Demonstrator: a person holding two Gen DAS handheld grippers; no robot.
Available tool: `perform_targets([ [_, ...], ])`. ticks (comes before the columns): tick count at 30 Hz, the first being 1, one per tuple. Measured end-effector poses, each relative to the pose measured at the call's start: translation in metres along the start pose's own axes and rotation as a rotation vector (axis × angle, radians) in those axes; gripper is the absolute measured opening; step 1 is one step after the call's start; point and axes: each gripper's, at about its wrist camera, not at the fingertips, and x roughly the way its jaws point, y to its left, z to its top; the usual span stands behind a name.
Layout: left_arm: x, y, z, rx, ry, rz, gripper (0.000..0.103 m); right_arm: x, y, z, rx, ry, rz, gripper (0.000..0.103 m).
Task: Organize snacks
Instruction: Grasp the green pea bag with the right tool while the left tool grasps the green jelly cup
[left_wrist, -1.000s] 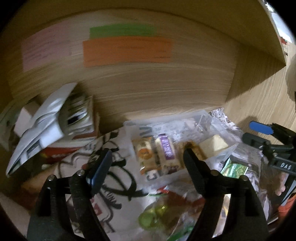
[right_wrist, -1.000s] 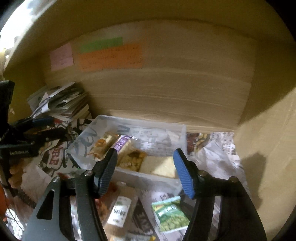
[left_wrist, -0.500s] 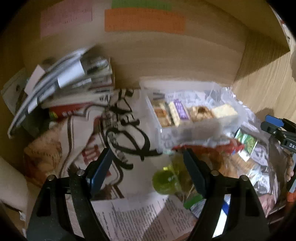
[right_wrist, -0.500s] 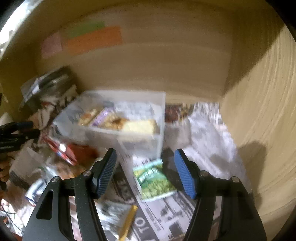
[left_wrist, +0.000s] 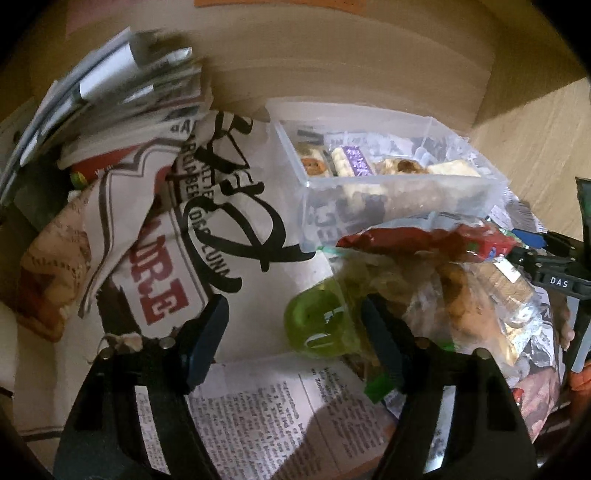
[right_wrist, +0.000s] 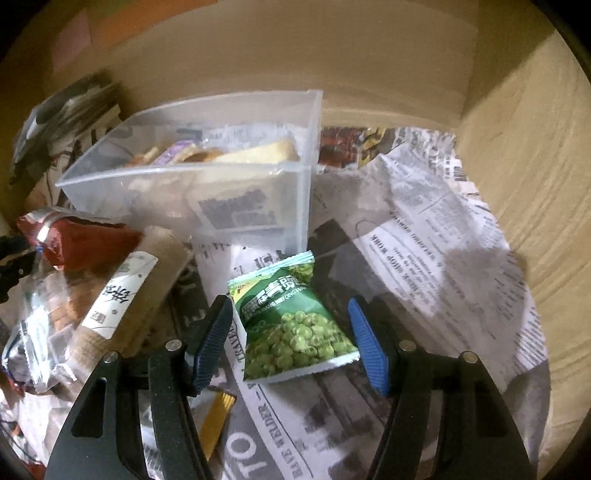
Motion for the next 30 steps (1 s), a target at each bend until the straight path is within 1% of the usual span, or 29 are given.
perform_targets([
  [3, 0.007, 0.001, -0.002, -0.005, 0.021, -0.010, 0.065, 0.009, 0.003, -0.001, -0.014, 0.027, 0.003, 0.062],
  [5, 0.008, 0.001, -0.002, -0.009, 0.021, -0.037, 0.056, 0.010, 0.006, -0.003, -0.031, 0.029, -0.008, 0.062],
  [6, 0.008, -0.001, -0.001, -0.005, 0.023, -0.056, 0.047, 0.011, 0.007, -0.004, -0.037, 0.028, -0.008, 0.061],
  [7, 0.008, -0.004, -0.001, 0.002, 0.024, -0.067, 0.042, 0.010, 0.007, -0.004, -0.040, 0.026, -0.005, 0.058],
  [8, 0.008, -0.005, -0.001, 0.009, 0.020, -0.058, 0.042, 0.009, 0.007, -0.005, -0.038, 0.022, -0.005, 0.050],
  [10, 0.009, -0.008, -0.002, 0.023, 0.010, -0.048, 0.041, 0.007, 0.005, -0.006, -0.032, 0.019, 0.006, 0.050],
  [14, 0.006, -0.007, -0.003, 0.019, 0.009, -0.040, 0.041, 0.001, 0.005, -0.008, -0.018, 0.003, 0.016, 0.047],
  [22, -0.023, -0.003, 0.001, 0.020, -0.064, -0.017, 0.041, -0.027, 0.007, -0.007, 0.001, -0.076, 0.015, 0.047],
  [27, -0.044, -0.004, 0.011, 0.022, -0.124, -0.021, 0.041, -0.058, 0.017, -0.002, -0.001, -0.158, 0.021, 0.047],
  [30, -0.055, -0.007, 0.017, 0.029, -0.156, -0.026, 0.041, -0.069, 0.019, 0.005, -0.004, -0.204, 0.031, 0.047],
])
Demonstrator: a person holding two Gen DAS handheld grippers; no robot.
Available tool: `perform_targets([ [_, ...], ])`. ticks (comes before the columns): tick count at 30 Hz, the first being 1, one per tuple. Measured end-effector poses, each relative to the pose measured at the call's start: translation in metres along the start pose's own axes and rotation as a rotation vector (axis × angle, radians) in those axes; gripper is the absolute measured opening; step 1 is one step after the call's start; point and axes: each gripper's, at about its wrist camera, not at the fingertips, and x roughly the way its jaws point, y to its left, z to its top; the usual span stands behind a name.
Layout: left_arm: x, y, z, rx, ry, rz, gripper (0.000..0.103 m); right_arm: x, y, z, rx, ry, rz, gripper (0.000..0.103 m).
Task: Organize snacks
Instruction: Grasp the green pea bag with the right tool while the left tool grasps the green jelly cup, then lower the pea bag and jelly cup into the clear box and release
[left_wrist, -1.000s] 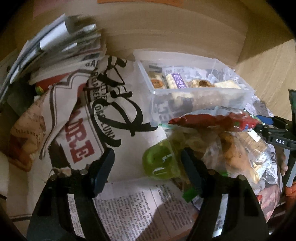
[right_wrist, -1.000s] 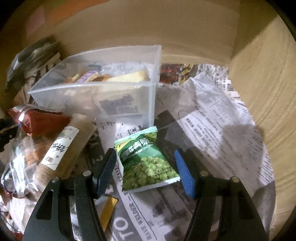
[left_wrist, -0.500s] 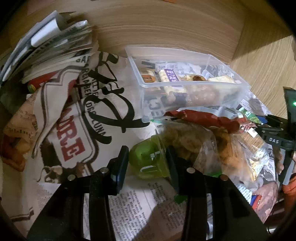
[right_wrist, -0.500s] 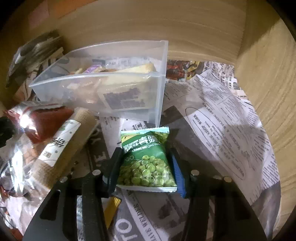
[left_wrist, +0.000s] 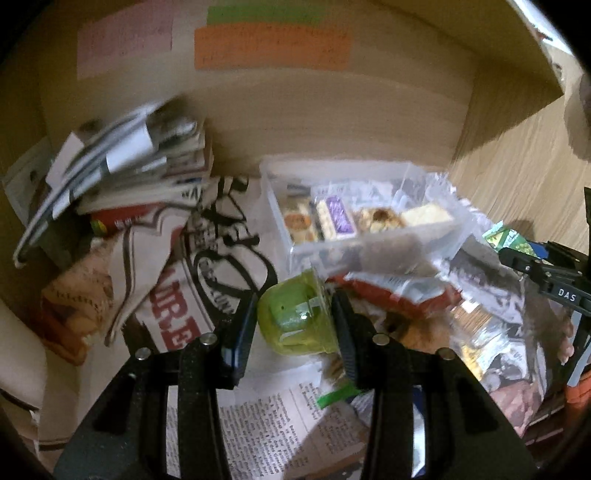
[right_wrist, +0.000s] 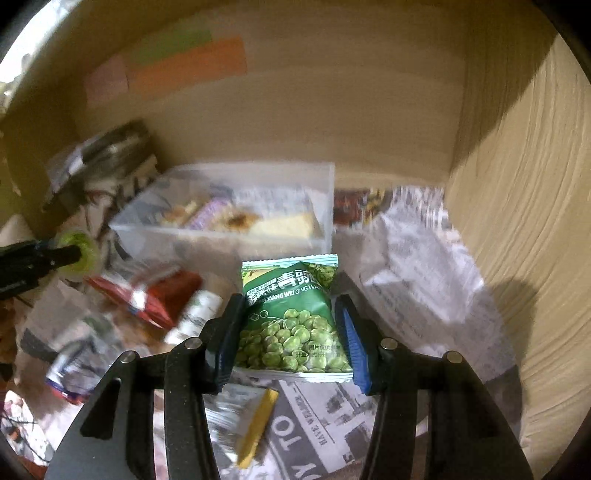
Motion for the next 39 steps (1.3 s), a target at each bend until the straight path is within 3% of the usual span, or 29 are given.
perform_targets([
  [7, -0.013, -0.011, 0.016, 0.011, -0.051, -0.017, 0.041, -0.021, 0.014, 0.019, -0.016, -0.095, 0.030, 0.047],
  [16, -0.010, -0.027, 0.040, 0.041, -0.091, -0.043, 0.041, -0.018, 0.030, 0.040, -0.046, -0.143, 0.068, 0.047],
  [39, 0.076, -0.038, 0.078, 0.057, 0.017, -0.079, 0.041, 0.078, 0.040, 0.076, -0.084, 0.008, 0.100, 0.047],
])
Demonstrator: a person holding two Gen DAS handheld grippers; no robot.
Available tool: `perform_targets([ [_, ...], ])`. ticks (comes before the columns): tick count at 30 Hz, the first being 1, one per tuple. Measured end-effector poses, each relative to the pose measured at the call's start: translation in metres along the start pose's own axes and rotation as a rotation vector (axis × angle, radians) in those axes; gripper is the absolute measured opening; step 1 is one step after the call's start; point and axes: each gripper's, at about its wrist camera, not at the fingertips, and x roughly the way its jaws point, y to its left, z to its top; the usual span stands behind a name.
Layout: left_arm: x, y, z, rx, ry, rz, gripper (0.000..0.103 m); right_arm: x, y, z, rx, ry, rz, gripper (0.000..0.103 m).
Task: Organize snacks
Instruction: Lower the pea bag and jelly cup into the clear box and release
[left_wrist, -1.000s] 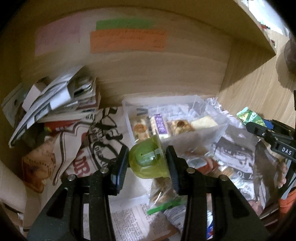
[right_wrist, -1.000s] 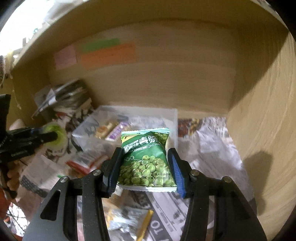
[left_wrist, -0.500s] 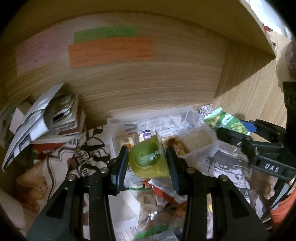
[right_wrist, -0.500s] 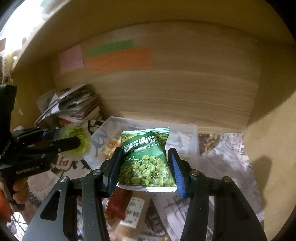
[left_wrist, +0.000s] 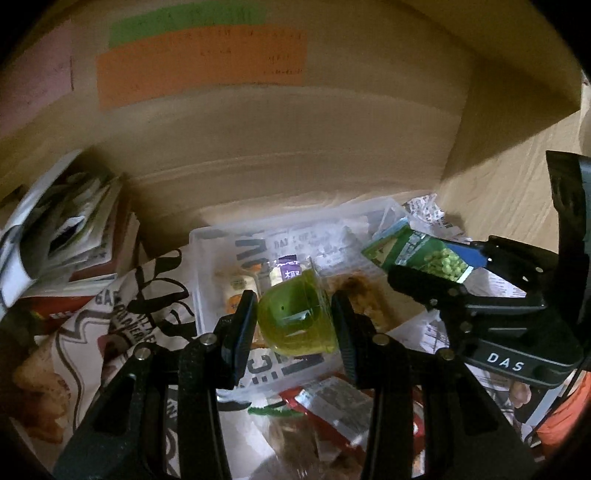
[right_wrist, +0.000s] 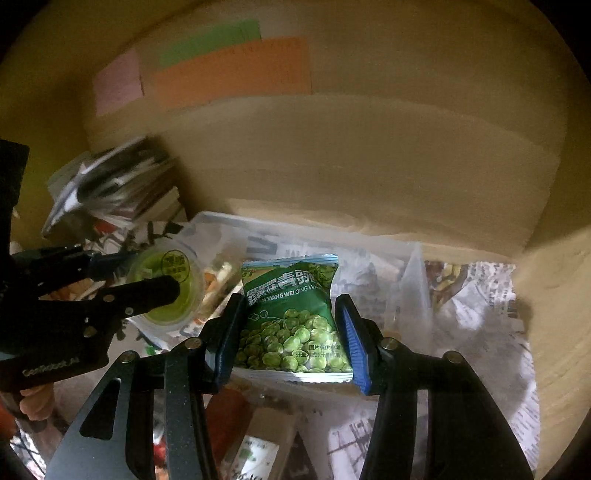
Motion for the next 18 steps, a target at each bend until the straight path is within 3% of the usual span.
perform_targets([
  [13, 0.037, 0.006, -0.002, 0.005, 0.065, 0.011, 0.041, 0.036, -0.008, -0.007, -0.007, 0.099, -0.016, 0.047],
  [18, 0.033, 0.007, -0.001, 0.001, 0.039, 0.024, 0.045, 0.037, -0.009, -0.008, -0.004, 0.122, -0.020, 0.048],
])
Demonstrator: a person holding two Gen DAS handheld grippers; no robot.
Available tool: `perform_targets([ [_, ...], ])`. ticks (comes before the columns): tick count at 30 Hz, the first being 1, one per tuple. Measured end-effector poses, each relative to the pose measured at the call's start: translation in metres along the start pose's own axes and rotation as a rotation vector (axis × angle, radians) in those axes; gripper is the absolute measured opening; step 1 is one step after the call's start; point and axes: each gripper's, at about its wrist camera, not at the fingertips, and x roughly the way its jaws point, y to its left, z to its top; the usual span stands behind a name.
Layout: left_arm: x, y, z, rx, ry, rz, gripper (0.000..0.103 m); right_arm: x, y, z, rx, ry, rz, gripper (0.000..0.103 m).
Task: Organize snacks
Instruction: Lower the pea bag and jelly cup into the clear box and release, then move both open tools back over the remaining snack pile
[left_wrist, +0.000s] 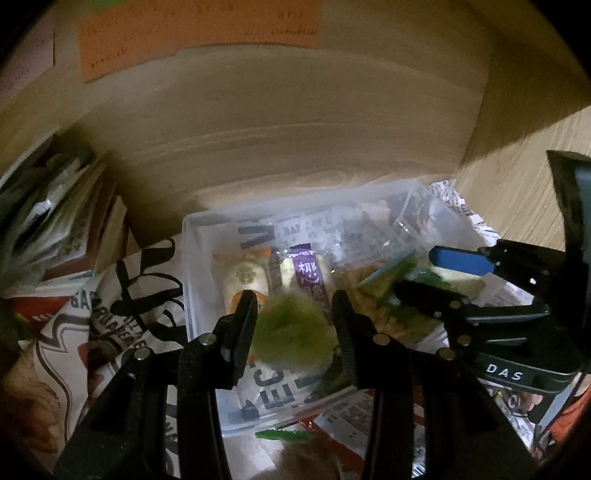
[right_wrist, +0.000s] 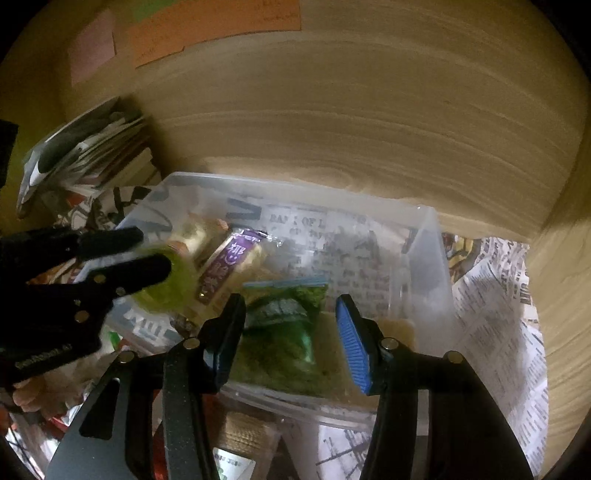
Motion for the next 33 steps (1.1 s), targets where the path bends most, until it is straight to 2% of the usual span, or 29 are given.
perform_targets([
  [5, -0.016, 0.003, 0.001, -0.013, -0.020, -0.012, 0.047, -0.011, -0.005, -0.001, 0.025, -0.014, 0.004, 0.054],
  [9, -0.035, 0.003, 0.000, -0.019, -0.052, -0.005, 0.059, -0.033, -0.006, -0.005, 0.033, -0.052, 0.000, 0.055],
  [13, -0.054, 0.002, -0.005, -0.019, -0.076, -0.003, 0.062, -0.058, -0.003, -0.009, 0.027, -0.100, -0.009, 0.055],
  [16, -0.063, -0.001, -0.010, -0.022, -0.080, -0.001, 0.063, -0.078, 0.000, -0.015, 0.029, -0.141, -0.007, 0.062],
  [21, -0.074, -0.002, -0.026, -0.013, -0.065, 0.009, 0.063, -0.098, 0.008, -0.027, 0.018, -0.171, -0.005, 0.063],
  [26, -0.077, 0.000, -0.047, -0.013, -0.033, 0.021, 0.063, -0.104, 0.012, -0.044, 0.019, -0.163, 0.001, 0.063],
  [33, -0.079, 0.008, -0.076, -0.031, 0.012, 0.016, 0.063, -0.089, 0.015, -0.072, 0.040, -0.083, 0.022, 0.063],
])
